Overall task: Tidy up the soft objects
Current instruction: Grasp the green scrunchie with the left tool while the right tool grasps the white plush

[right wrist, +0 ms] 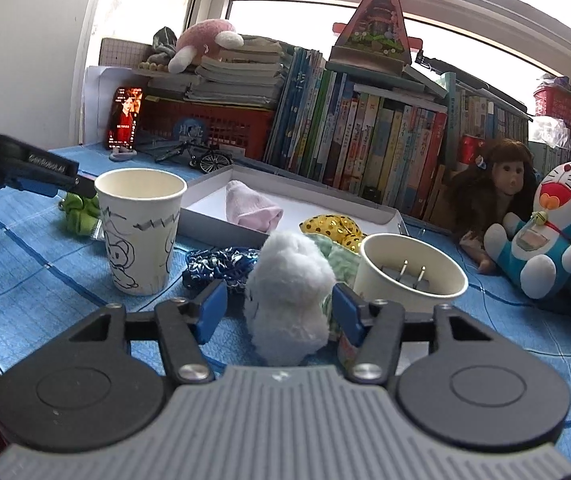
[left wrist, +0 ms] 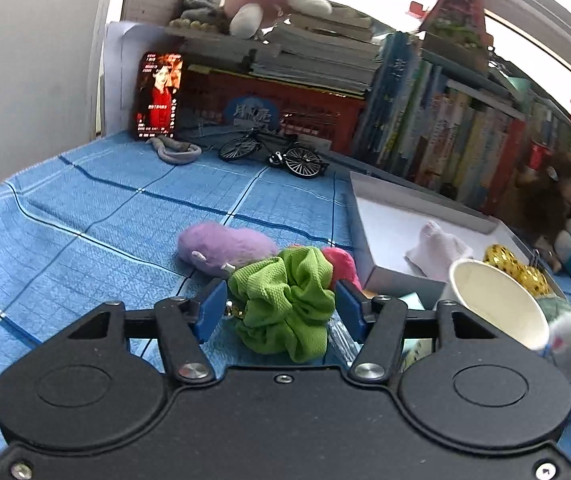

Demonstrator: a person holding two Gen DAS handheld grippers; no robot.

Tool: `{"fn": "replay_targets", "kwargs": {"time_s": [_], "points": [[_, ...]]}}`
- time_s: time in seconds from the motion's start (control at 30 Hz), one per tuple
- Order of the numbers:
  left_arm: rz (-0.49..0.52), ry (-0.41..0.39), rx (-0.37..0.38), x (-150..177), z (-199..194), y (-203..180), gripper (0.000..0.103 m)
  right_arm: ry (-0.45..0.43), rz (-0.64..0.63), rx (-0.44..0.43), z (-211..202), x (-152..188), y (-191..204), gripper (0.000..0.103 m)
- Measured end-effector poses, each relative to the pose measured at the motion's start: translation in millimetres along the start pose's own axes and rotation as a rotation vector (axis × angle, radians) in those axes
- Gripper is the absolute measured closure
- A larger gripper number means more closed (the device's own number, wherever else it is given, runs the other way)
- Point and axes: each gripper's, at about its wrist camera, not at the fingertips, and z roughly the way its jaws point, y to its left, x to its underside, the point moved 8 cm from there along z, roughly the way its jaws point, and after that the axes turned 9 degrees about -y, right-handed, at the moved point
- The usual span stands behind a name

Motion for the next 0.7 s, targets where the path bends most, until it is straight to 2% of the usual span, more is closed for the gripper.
{"fn": "replay_targets", "kwargs": {"time_s": [0.13, 0.2, 0.37, 0.53, 0.7], "points": [[-0.024, 0.011, -0.001, 1.1, 9.6, 0.3, 0.051, 0.000, -0.016, 0.009, 5.4, 1.0, 0.0, 0.034], [-0.026, 0.016, 0.009, 1.3, 11.9, -0.7, 0.058, -0.003, -0.020, 0.014, 7.8, 0.6, -0.2, 0.034], [-0.009, 0.015, 0.011, 0.7, 15.0, -4.7, 0.058, -0.007, -0.030, 0.019, 15.1, -1.1, 1.1, 0.034], [-0.007, 0.018, 0.010, 2.9, 16.9, -5.5, 0.054, -0.012, -0.043, 0.027, 22.5, -2.0, 3.0, 0.034], [-0.018, 0.039, 0.006, 5.5, 23.8, -5.1, 0.044, -0.021, -0.062, 0.032, 25.0, -4.1, 4.6, 0.034]]}}
